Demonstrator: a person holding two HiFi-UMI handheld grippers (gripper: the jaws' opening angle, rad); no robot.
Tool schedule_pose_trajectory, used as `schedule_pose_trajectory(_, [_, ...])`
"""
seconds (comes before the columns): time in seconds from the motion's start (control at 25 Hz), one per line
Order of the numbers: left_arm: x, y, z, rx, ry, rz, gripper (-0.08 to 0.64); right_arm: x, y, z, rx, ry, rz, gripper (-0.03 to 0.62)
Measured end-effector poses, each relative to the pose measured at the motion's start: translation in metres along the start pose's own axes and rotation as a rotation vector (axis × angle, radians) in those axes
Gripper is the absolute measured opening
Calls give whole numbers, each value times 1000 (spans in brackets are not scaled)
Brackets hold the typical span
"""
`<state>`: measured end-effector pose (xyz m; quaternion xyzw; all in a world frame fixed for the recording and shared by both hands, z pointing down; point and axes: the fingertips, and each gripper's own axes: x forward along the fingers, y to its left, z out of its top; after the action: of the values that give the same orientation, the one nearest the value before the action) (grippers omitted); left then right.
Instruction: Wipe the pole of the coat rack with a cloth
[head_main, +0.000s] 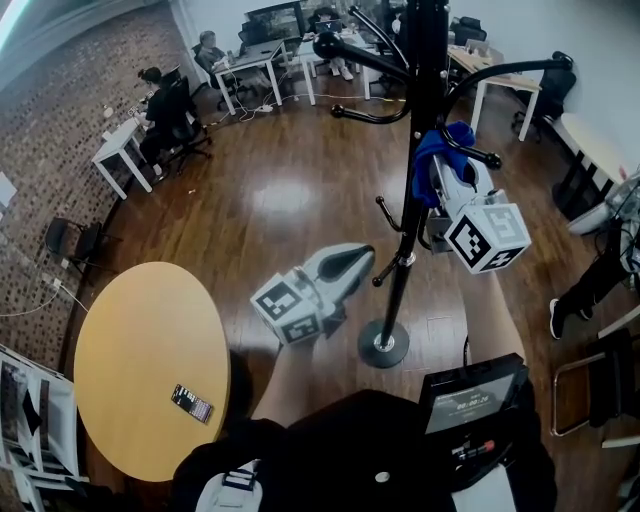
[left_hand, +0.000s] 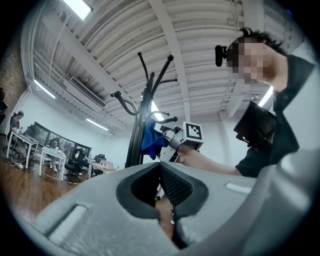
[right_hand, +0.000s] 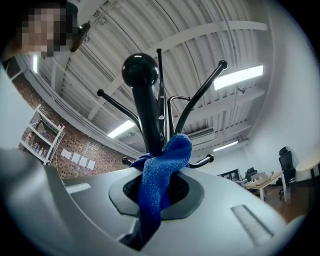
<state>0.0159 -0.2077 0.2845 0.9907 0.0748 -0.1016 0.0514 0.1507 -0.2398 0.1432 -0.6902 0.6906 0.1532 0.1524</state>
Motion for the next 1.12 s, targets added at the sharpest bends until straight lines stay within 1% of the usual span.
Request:
schedule_pose_trajectory(0.08, [1, 1, 0, 0, 3, 2, 2, -5, 0, -5, -2, -11, 3, 21])
schedule_pose_trajectory(0.12, [2, 1, -1, -1, 6, 2, 2, -9, -1, -13, 0, -1, 1, 21])
schedule_pose_trajectory(0.36, [5, 2, -7, -5, 18, -4, 2, -41, -3, -90, 46, 95, -25, 21])
schedule_pose_trajectory(0.56, [7, 1, -9, -13, 26, -15, 2, -74, -4, -172, 101, 234, -84, 21])
schedule_pose_trajectory(0.72, [10, -3, -11, -14, 31, -22, 2, -101, -5, -232, 141, 364, -106, 21])
schedule_pose_trajectory(0.84, [9, -3, -12, -16, 30, -21, 2, -122, -7, -280, 194, 481, -121, 21])
schedule_pose_trajectory(0.92, [9, -2, -12, -17, 30, -18, 2, -132, -9, -305, 243, 547, -134, 21])
schedule_pose_trajectory(1.0, [7, -1, -12, -18, 29, -13, 2, -136, -10, -314, 306, 587, -140, 21])
schedule_pose_trajectory(1.04, [6, -1, -12, -19, 29, -8, 2, -134, -10, -310, 323, 591, -136, 22])
schedule_pose_trajectory(1.08, [4, 0, -12, -21, 29, -2, 2, -130, -10, -300, 323, 575, -128, 22])
schedule_pose_trajectory(1.12, [3, 0, -13, -22, 28, 3, 2, -123, -10, -283, 310, 538, -117, 21])
